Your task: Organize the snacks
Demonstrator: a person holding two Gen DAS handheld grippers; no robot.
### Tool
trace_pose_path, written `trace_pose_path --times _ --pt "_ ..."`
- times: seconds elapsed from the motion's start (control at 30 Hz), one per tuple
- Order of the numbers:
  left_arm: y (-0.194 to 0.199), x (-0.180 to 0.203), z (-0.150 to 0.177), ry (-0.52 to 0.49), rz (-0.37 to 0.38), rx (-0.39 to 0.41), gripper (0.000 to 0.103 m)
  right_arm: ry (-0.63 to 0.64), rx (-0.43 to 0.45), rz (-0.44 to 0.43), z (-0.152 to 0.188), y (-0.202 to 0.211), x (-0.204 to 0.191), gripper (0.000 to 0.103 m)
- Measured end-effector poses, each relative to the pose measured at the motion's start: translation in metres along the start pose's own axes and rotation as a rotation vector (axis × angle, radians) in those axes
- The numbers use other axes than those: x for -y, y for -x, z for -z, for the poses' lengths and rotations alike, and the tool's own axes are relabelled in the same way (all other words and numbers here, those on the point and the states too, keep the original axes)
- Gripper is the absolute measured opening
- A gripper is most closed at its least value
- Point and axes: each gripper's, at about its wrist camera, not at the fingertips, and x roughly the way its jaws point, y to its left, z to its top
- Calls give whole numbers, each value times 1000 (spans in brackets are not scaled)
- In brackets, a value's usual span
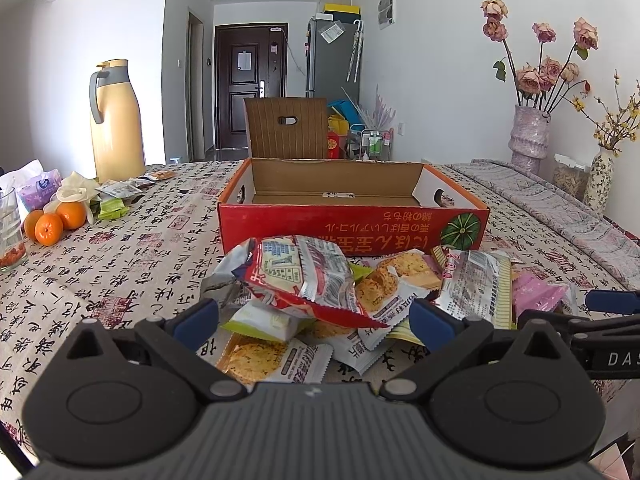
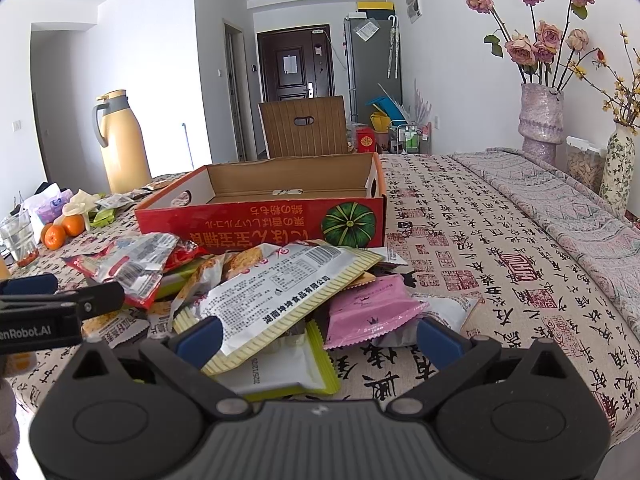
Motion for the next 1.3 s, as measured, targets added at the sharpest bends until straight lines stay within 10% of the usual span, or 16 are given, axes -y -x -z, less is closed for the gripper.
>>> trace_pose_path --times 1.3 --pt "-1 -1 3 6 16 -14 103 2 -3 -1 1 -1 -1 103"
